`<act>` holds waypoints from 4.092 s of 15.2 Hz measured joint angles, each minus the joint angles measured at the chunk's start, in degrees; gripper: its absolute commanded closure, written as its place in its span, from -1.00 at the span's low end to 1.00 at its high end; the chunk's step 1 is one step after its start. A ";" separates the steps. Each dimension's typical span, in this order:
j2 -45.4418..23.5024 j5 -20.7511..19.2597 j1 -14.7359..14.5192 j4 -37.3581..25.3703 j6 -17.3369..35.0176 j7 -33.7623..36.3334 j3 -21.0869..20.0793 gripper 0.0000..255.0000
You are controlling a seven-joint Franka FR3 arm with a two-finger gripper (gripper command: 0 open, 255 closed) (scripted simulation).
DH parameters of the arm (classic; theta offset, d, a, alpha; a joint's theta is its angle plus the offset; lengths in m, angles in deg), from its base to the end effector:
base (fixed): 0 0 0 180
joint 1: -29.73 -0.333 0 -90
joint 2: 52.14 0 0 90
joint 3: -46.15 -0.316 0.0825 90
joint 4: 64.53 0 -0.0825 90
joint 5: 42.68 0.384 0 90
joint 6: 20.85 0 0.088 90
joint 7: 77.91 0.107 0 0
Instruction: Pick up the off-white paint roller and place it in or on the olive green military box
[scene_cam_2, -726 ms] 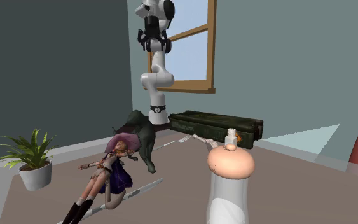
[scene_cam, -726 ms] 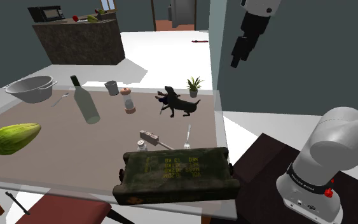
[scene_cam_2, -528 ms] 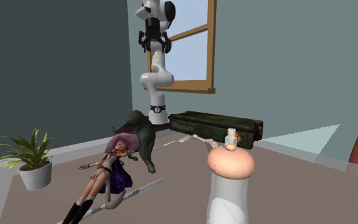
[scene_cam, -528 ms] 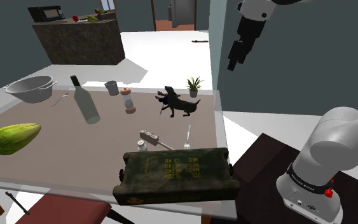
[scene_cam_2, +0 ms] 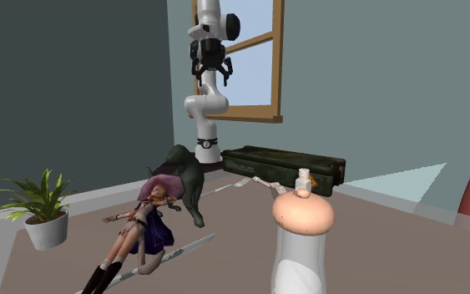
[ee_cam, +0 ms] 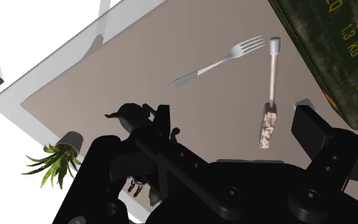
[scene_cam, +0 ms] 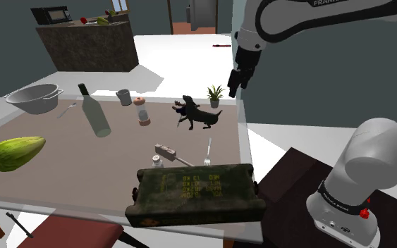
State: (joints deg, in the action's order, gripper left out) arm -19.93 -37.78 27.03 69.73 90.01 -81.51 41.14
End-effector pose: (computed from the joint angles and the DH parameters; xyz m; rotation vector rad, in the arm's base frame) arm 0.3931 0.0640 0.5516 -3.0824 -0.2521 -0.2345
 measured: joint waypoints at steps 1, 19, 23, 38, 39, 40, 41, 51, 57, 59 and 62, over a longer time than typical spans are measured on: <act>-1.14 0.19 -0.27 0.25 1.19 0.46 -0.59 -1.00; -36.14 -3.62 -3.52 -9.00 22.81 8.80 -8.28 -1.00; -44.94 -6.12 -4.81 -13.96 25.46 10.89 -8.58 -1.00; -66.82 -11.45 -10.10 -28.45 30.53 15.43 -7.12 -1.00; -67.23 -11.53 -10.17 -28.63 30.74 15.48 -7.05 -1.00; -67.40 -11.58 -10.23 -28.64 30.90 15.53 -7.01 -1.00; -67.49 -11.60 -10.23 -28.68 30.97 15.52 -7.00 -1.00; -67.52 -11.64 -10.24 -28.80 31.01 15.53 -6.97 1.00; -67.29 -11.56 -10.21 -28.76 30.75 15.50 -7.04 1.00; -66.32 -11.35 -10.09 -28.51 30.00 15.44 -7.23 1.00; -64.86 -11.00 -9.87 -28.45 28.60 15.28 -7.51 1.00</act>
State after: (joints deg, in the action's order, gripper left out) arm -84.79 -48.78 17.16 41.27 118.60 -66.24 33.62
